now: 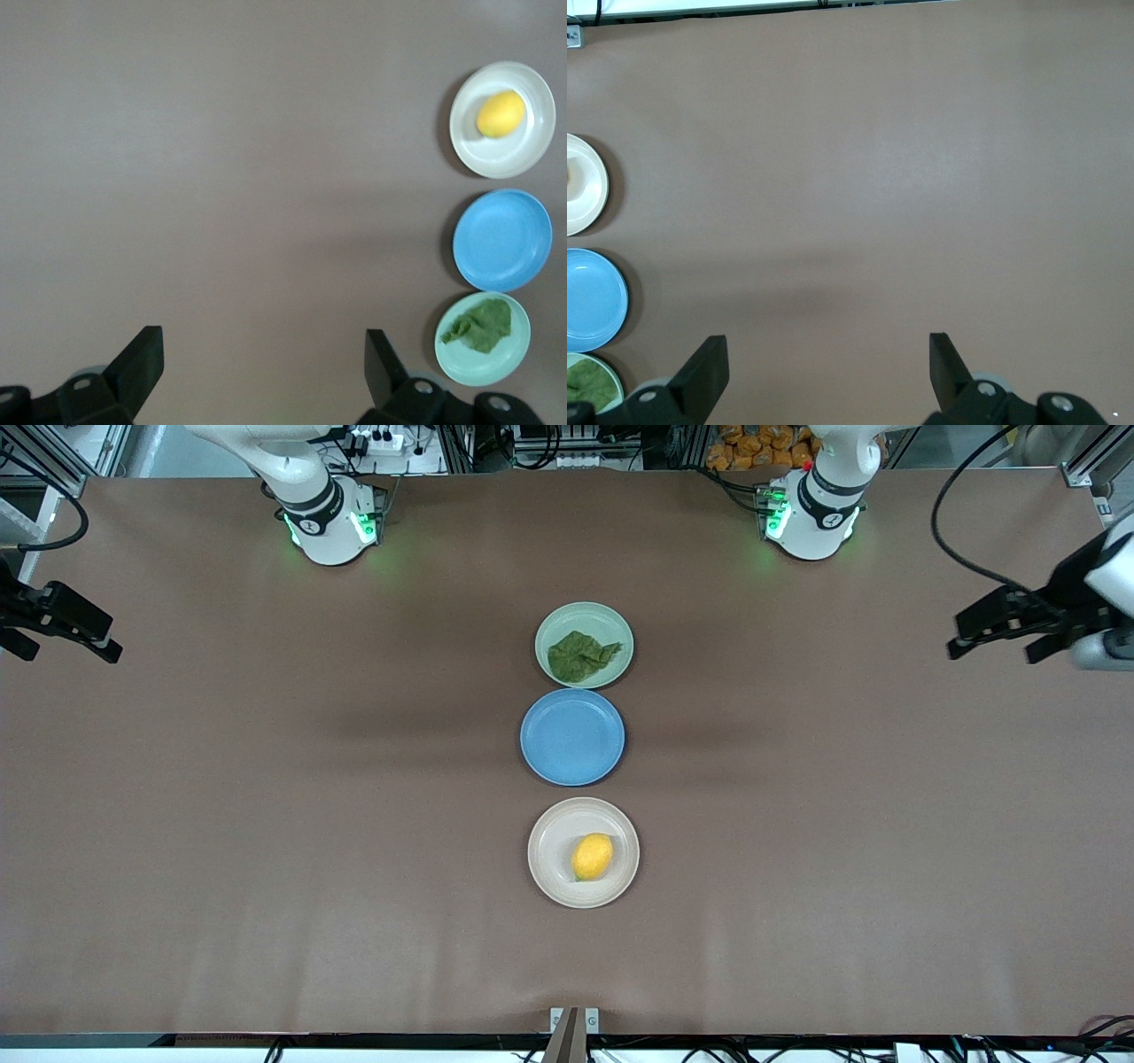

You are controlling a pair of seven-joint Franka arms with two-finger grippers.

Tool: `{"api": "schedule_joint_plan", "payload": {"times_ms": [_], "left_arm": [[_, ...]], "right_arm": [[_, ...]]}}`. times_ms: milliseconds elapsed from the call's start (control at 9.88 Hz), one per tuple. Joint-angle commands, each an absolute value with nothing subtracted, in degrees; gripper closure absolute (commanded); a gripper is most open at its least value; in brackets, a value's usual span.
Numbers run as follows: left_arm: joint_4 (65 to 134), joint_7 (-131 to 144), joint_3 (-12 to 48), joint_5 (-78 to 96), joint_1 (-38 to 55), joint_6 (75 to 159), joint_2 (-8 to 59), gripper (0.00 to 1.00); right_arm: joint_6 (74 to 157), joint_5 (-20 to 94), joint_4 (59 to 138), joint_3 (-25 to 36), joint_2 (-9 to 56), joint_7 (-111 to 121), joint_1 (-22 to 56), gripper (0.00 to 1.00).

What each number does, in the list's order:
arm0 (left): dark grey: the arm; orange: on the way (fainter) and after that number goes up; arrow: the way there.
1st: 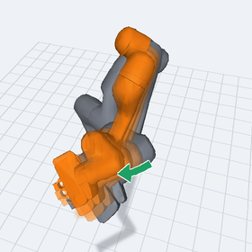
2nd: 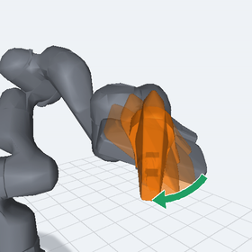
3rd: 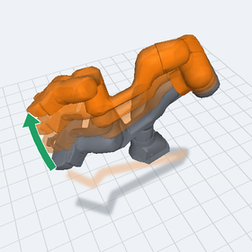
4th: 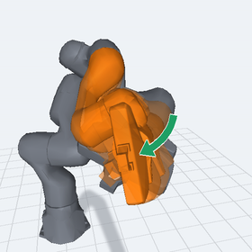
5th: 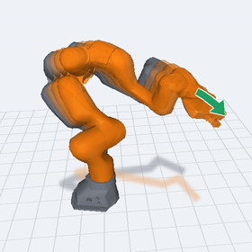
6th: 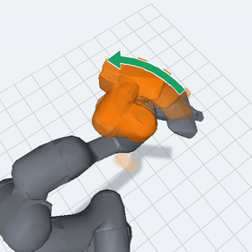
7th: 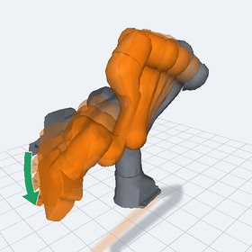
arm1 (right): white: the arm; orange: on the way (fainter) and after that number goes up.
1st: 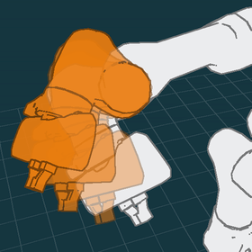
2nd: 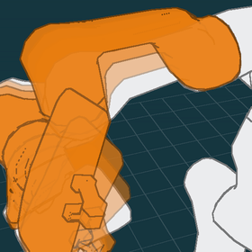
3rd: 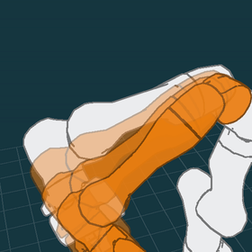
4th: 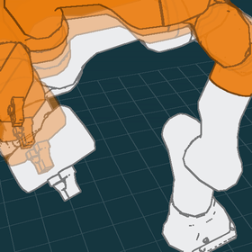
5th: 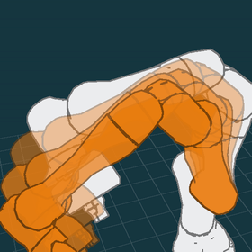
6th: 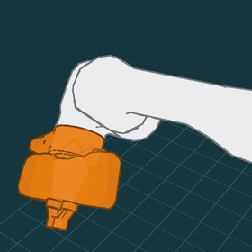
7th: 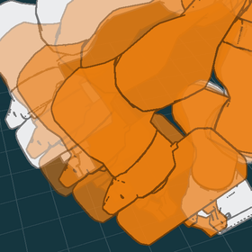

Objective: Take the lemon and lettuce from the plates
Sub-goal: 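Raise both grippers from rest and start moving toward the plates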

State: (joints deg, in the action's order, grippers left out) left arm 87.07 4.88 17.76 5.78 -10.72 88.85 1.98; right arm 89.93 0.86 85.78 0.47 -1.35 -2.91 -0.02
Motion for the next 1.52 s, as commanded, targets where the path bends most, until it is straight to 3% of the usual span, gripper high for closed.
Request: {"api": "schedule_joint_plan", "payload": {"times_ms": [0, 607, 810, 1214, 1417], "left_arm": [[89.11, 12.18, 23.01, 6.59, -10.55, 93.14, 3.77, 0.00], [87.64, 26.33, 24.52, 1.26, 0.51, 110.45, 18.43, 0.00], [84.73, 32.32, 24.35, -2.45, 4.81, 112.05, 23.36, 0.00], [86.29, 39.08, 24.52, -3.69, 6.77, 114.53, 24.53, 0.00], [93.39, 46.91, 25.93, -6.30, 10.95, 111.18, 21.63, 0.00]], "right_arm": [[89.12, 0.26, 84.81, 0.44, -1.05, -2.46, -0.35, 0.00], [89.47, 1.14, 85.25, 0.26, -0.88, -3.25, 2.71, 0.00], [89.47, 1.14, 85.34, 0.26, -0.27, -3.43, 4.39, 0.00], [89.91, 6.14, 86.04, 0.26, 1.23, -7.45, 8.07, 0.00], [91.23, 6.24, 86.22, 0.26, 2.28, -13.06, 12.11, 0.00]]}}
